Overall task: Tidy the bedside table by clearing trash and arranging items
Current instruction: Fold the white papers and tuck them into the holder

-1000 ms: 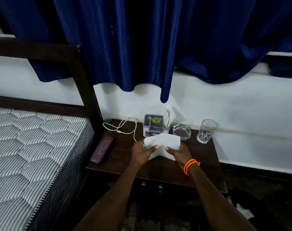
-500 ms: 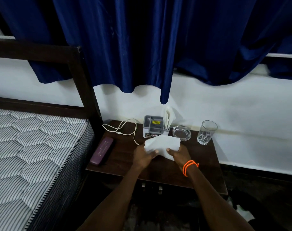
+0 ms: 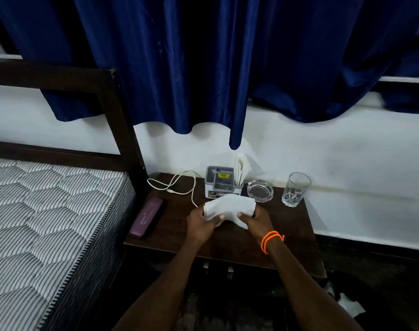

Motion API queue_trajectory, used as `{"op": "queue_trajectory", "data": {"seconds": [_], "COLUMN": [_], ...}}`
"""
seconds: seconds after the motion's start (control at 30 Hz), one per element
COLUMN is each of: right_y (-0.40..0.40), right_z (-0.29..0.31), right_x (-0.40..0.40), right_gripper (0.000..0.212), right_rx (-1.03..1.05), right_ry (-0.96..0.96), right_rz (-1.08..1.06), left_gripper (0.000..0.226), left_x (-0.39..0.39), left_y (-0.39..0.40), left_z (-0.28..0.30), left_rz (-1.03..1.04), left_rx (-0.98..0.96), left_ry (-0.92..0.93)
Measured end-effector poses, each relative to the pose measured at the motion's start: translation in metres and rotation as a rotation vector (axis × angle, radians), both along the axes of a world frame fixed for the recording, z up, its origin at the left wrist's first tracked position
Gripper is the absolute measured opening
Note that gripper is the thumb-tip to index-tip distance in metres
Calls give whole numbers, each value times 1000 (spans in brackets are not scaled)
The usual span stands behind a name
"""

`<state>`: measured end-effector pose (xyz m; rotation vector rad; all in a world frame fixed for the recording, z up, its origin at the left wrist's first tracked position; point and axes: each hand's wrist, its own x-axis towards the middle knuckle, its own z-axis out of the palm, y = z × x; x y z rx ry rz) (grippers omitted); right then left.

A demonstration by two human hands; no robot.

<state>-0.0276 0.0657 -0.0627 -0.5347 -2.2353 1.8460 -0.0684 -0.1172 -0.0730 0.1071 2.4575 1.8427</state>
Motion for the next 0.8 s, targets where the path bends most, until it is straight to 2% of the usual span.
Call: {"op": "queue_trajectory", "data": {"seconds": [0.13,0.27,0.37,0.4,0.5,0.57,0.7,0.8], "right_y": [3,1,-1,-1,-2,-3,-6,-8], "right_z": [-3,-4,-1,0,3,6,6,11], "right_x": [-5,-4,-2,-4,-6,-6,-4,-2], "right_gripper": [23,36,37,36,30,26,30,34], "right_rx": [106,165,172,183,235,242,234,215], "right_ry": [22,-42,-36,-34,-54,-55,-125,-109], "right_rz": [-46,15,43,38,-14,-44,-11,-35], "left_gripper": [29,46,54,49,11,24,21,29], "left_x": [-1,0,2,2,4,3,3,4], "left_y": [1,0,-5,-6,-10,-10,-9,-10], "left_z": [2,1,-1,0,3,4,5,6], "left_rz": [49,-9,-13,1,58,84,26,38], "left_rx": [7,-108,-86,-92,-140,-144,-161,-164], "left_ry": [22,-9,11,24,77,83,56,31]}}
